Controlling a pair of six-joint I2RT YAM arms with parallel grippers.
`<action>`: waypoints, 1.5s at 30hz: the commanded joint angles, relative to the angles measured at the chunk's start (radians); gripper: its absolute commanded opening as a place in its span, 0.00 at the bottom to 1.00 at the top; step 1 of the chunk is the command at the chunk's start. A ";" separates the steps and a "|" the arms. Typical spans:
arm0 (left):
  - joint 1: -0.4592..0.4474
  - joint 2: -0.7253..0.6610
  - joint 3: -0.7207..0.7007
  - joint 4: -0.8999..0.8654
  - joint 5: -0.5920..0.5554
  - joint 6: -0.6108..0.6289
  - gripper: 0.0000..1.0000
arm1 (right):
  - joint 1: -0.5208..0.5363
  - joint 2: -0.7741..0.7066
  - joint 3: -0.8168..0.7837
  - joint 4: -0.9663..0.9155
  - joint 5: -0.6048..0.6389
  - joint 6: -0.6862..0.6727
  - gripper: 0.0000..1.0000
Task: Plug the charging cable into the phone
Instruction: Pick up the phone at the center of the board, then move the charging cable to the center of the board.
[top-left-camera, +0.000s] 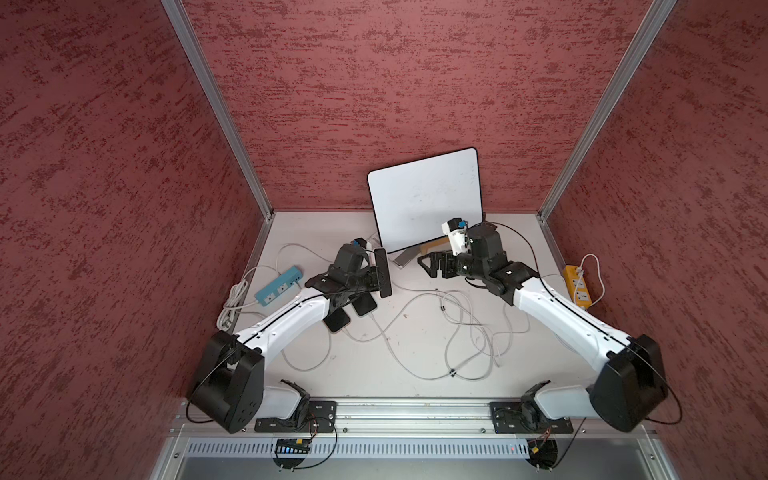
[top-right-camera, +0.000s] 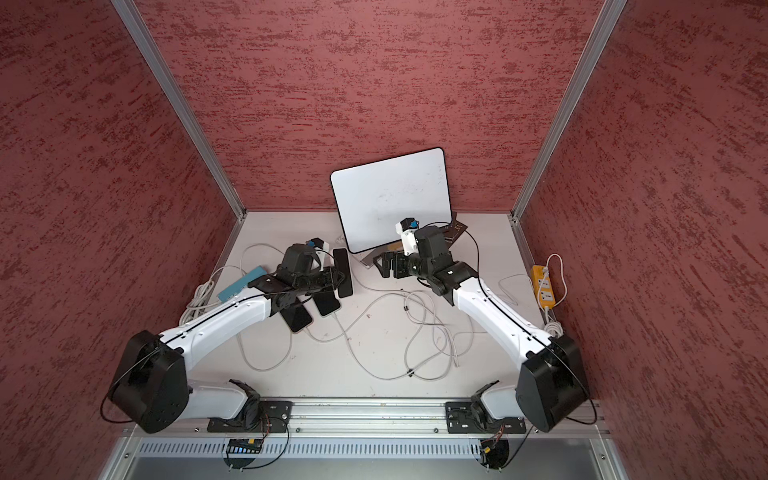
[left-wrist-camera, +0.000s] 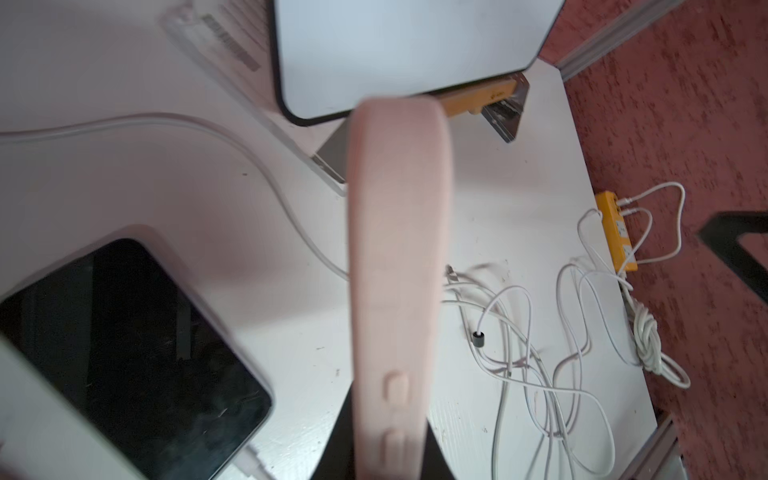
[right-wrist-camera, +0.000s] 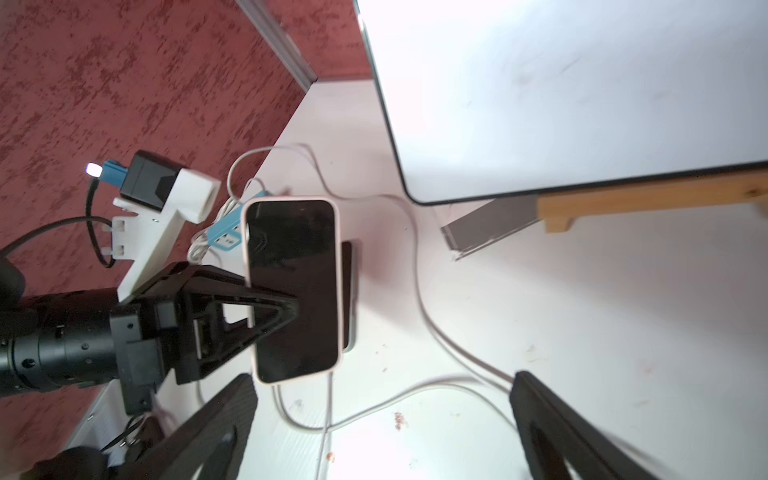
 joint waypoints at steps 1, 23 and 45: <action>0.102 -0.105 -0.047 0.005 0.054 -0.145 0.00 | -0.004 0.058 0.000 -0.149 0.159 -0.126 0.99; 0.137 -0.153 -0.094 -0.062 0.011 -0.122 0.00 | 0.085 0.433 0.066 -0.390 0.113 -0.078 0.17; 0.137 -0.171 -0.103 -0.094 -0.037 -0.109 0.00 | 0.085 0.562 0.211 -0.435 0.298 -0.081 0.30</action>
